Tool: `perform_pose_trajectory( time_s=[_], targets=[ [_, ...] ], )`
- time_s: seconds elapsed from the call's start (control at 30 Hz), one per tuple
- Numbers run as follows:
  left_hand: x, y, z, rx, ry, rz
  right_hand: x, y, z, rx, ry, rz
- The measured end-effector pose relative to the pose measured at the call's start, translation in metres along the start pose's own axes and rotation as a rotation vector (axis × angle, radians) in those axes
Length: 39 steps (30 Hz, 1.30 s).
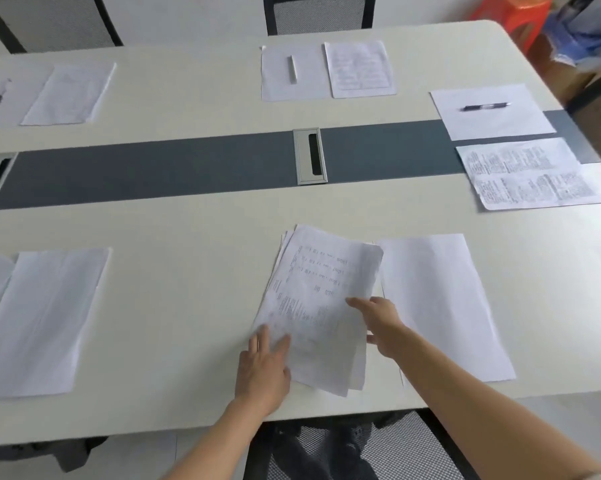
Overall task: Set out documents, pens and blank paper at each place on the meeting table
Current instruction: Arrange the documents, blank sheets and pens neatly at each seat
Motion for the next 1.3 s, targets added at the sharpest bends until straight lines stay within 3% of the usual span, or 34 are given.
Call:
perform_pose_trajectory(
  time_s=[0.17, 0.3, 0.47, 0.57, 0.63, 0.77, 0.93, 1.13, 1.3],
  targets=[
    [-0.023, 0.011, 0.001, -0.017, 0.015, 0.008, 0.005, 0.015, 0.009, 0.022, 0.022, 0.053],
    [-0.019, 0.005, 0.011, -0.185, 0.026, 0.028, -0.004, 0.013, 0.028, -0.116, -0.128, 0.064],
    [0.01, -0.05, 0.036, -0.886, -0.17, 0.043, -0.038, 0.012, 0.077, -0.161, -0.448, 0.166],
    [0.017, -0.109, 0.037, -1.289, -0.106, 0.025, -0.059, 0.005, 0.107, -0.175, -0.616, 0.179],
    [0.011, -0.146, 0.036, -1.436, -0.019, 0.015, -0.072, 0.001, 0.123, -0.164, -0.7, 0.172],
    [-0.002, -0.169, 0.032, -1.423, 0.108, 0.047, -0.082, -0.001, 0.132, -0.102, -0.72, 0.218],
    [-0.008, -0.138, 0.034, -1.327, 0.034, 0.082, -0.08, 0.006, 0.11, -0.086, -0.699, 0.263],
    [-0.015, -0.141, 0.033, -1.31, 0.042, 0.022, -0.085, 0.003, 0.105, -0.041, -0.737, 0.167],
    [-0.014, -0.116, 0.033, -1.184, 0.022, 0.068, -0.077, 0.002, 0.073, -0.198, -0.586, 0.247]
  ],
)
Point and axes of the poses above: each hand's wrist, its own x-axis towards the middle knuckle, its own y-axis out of the palm, z = x × y, the point moved 6 cm from there along x, towards the middle knuckle, and after that the axes turned 15 degrees about -y, right-handed, at the moved point
